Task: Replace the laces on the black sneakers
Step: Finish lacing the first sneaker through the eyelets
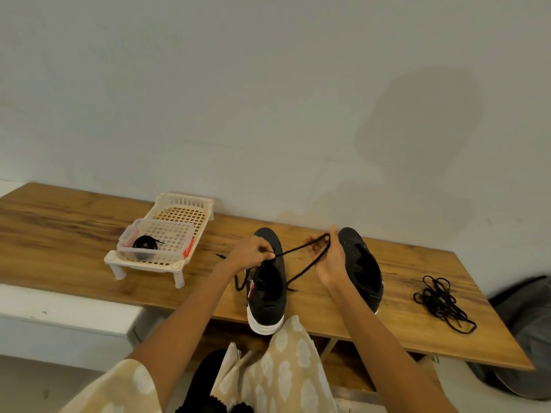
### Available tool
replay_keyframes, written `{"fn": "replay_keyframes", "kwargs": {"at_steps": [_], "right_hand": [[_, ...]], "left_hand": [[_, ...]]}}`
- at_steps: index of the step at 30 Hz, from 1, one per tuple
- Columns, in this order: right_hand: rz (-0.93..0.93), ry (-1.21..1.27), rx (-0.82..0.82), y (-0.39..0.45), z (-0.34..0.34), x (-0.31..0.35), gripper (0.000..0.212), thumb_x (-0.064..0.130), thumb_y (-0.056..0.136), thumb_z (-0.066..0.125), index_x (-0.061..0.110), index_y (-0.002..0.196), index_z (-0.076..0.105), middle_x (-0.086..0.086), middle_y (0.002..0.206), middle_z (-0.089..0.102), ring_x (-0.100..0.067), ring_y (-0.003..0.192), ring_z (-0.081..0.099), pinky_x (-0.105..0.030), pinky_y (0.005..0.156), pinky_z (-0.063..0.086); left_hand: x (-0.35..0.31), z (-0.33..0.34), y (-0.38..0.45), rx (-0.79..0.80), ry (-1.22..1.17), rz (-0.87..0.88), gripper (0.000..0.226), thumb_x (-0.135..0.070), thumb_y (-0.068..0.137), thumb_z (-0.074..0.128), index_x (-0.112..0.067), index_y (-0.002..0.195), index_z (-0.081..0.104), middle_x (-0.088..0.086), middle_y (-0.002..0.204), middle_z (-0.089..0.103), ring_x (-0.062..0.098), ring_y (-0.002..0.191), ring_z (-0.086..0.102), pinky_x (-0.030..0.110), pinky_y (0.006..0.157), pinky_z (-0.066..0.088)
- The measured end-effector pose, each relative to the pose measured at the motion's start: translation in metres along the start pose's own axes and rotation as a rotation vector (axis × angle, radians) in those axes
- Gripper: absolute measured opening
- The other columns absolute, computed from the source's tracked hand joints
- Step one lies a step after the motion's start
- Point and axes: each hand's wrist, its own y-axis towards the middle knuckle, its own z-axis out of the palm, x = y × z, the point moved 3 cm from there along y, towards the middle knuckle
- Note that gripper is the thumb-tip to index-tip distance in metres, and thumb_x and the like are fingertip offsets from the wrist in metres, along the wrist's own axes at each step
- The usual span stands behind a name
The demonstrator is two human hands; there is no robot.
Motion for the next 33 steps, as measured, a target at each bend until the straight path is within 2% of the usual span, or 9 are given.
{"fn": "replay_keyframes", "kwargs": {"at_steps": [2,4,8,11,15,22,26,30,33], "right_hand": [[0.019,-0.089,0.015,0.002,0.002,-0.005,0.044,0.041,0.100,0.035,0.014,0.066,0.040,0.003,0.048,0.044,-0.014,0.047,0.050,-0.033,0.069,0.048],[0.006,-0.383,0.141,0.002,0.004,-0.012,0.037,0.037,0.102,0.034,0.015,0.073,0.041,0.005,0.052,0.038,-0.010,0.046,0.040,-0.029,0.061,0.043],[-0.170,-1.270,0.567,0.005,0.012,-0.028,0.017,0.016,0.100,0.043,0.009,0.096,0.058,0.006,0.075,0.057,0.002,0.059,0.051,-0.015,0.062,0.041],[-0.268,-1.543,0.655,0.012,0.013,-0.036,0.020,0.014,0.095,0.055,0.010,0.108,0.069,0.000,0.100,0.068,-0.004,0.086,0.059,-0.011,0.071,0.040],[-0.291,-1.479,0.533,0.016,0.011,-0.039,0.017,0.012,0.090,0.062,0.012,0.104,0.072,0.000,0.097,0.070,-0.006,0.082,0.062,-0.005,0.068,0.041],[-0.255,-1.317,0.395,0.017,0.007,-0.048,0.006,0.015,0.088,0.065,0.011,0.091,0.067,0.010,0.076,0.064,0.004,0.065,0.060,-0.007,0.062,0.046],[-0.213,-1.224,0.371,0.016,0.007,-0.048,0.006,0.021,0.090,0.062,0.017,0.088,0.066,0.008,0.081,0.066,-0.002,0.074,0.062,-0.013,0.066,0.049],[-0.084,-0.860,0.140,0.022,0.007,-0.035,0.020,0.025,0.098,0.048,0.015,0.091,0.064,0.001,0.078,0.060,-0.009,0.074,0.060,-0.015,0.061,0.053],[0.091,-1.070,0.345,0.028,0.013,-0.041,0.024,0.019,0.099,0.047,0.008,0.111,0.064,0.000,0.083,0.061,-0.008,0.077,0.058,-0.016,0.066,0.052]], "left_hand": [[0.001,0.000,0.001,0.013,-0.008,-0.011,0.020,-0.024,0.090,0.062,-0.008,0.098,0.071,0.003,0.099,0.067,0.014,0.063,0.062,0.027,0.068,0.051],[0.001,0.000,0.002,0.023,-0.021,-0.026,0.018,-0.023,0.090,0.063,-0.009,0.097,0.071,0.003,0.098,0.068,0.016,0.065,0.063,0.031,0.071,0.052],[0.003,0.000,0.008,0.041,-0.041,-0.058,0.015,-0.021,0.090,0.063,-0.010,0.092,0.072,0.010,0.092,0.071,0.007,0.054,0.058,0.024,0.064,0.049],[0.004,-0.001,0.009,0.071,-0.095,-0.096,0.017,-0.019,0.091,0.061,-0.008,0.096,0.073,0.004,0.070,0.067,0.000,0.046,0.054,0.012,0.053,0.043],[0.007,-0.002,0.009,0.106,-0.209,-0.140,0.017,-0.016,0.092,0.060,-0.005,0.098,0.071,-0.005,0.061,0.061,-0.002,0.045,0.055,0.010,0.051,0.044],[0.011,-0.008,0.008,0.223,-0.167,-0.067,0.014,-0.018,0.086,0.068,-0.013,0.098,0.071,0.004,0.087,0.066,0.010,0.070,0.061,0.026,0.071,0.050],[0.006,-0.006,0.003,0.097,-0.127,-0.017,0.010,-0.018,0.085,0.068,-0.015,0.094,0.071,-0.004,0.075,0.067,0.005,0.062,0.061,0.016,0.063,0.048],[0.007,0.000,-0.002,-0.022,-0.076,0.055,0.009,-0.014,0.086,0.064,-0.017,0.093,0.069,-0.008,0.073,0.065,0.000,0.061,0.059,0.019,0.061,0.049],[0.007,0.007,-0.007,-0.116,-0.077,0.097,0.009,-0.010,0.082,0.063,-0.019,0.085,0.064,-0.012,0.068,0.057,0.002,0.059,0.051,0.019,0.056,0.039]]}}
